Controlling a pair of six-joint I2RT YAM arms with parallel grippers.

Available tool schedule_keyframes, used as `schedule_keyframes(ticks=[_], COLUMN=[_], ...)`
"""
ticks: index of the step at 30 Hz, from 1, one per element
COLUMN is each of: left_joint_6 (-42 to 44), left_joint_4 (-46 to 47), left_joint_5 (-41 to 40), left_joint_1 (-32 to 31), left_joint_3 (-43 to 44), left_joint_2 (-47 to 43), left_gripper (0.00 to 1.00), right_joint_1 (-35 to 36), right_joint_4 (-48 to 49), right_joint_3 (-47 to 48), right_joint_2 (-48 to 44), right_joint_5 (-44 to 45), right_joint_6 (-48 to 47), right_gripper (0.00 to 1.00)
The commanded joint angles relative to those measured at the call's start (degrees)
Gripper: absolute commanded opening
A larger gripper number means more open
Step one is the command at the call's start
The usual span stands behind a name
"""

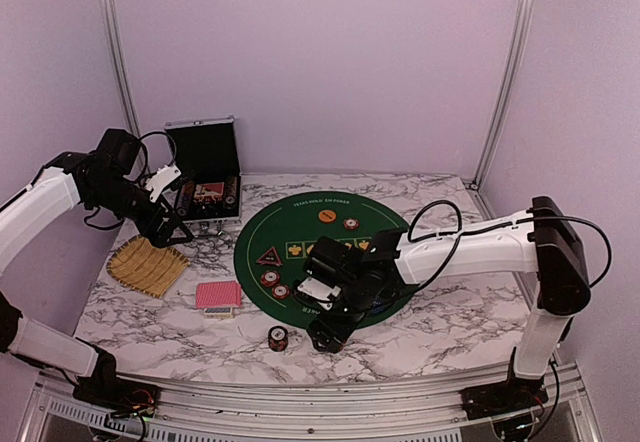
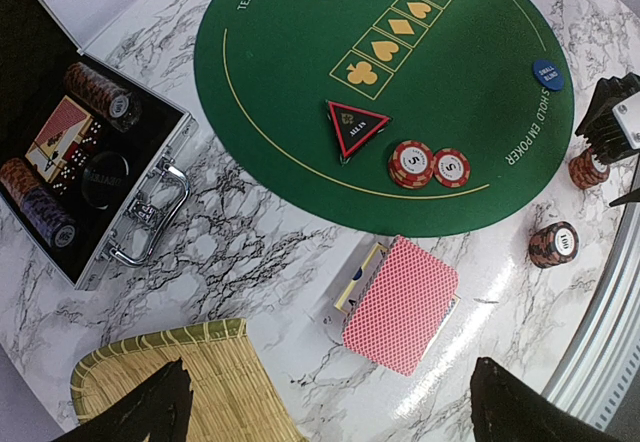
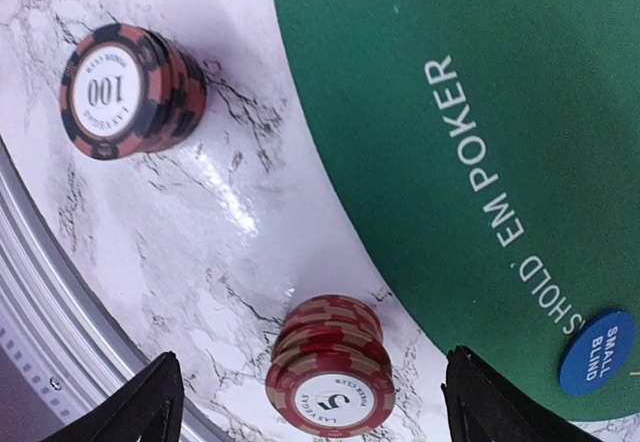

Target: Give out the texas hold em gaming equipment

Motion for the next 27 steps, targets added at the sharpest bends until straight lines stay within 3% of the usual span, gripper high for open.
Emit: schedule_keyframes(ticks=[1, 14, 27], left_joint_6=[0.0, 0.0, 0.1], left_joint_4=[-1.8, -1.9, -1.9], left_joint_5=[1.1, 0.9, 0.8], left_joint_1=[-0.2, -0.2, -0.2], left_joint_3=[1.7, 1.8, 1.9], left_joint_2=[-0.6, -0.6, -0.4], left_gripper=[0.99, 0.99, 0.99], right_joint_1=[0.2, 0.2, 0.2], right_joint_4=[-1.1, 0.5, 0.9], right_joint_3=[-1.7, -2.1, -2.9], right_joint_2=[-1.6, -0.3, 0.6], right_joint_5=[0.1, 0.0, 0.4], right_joint_6=[0.7, 0.4, 0.0], right_gripper=[0.88, 0.72, 0.65])
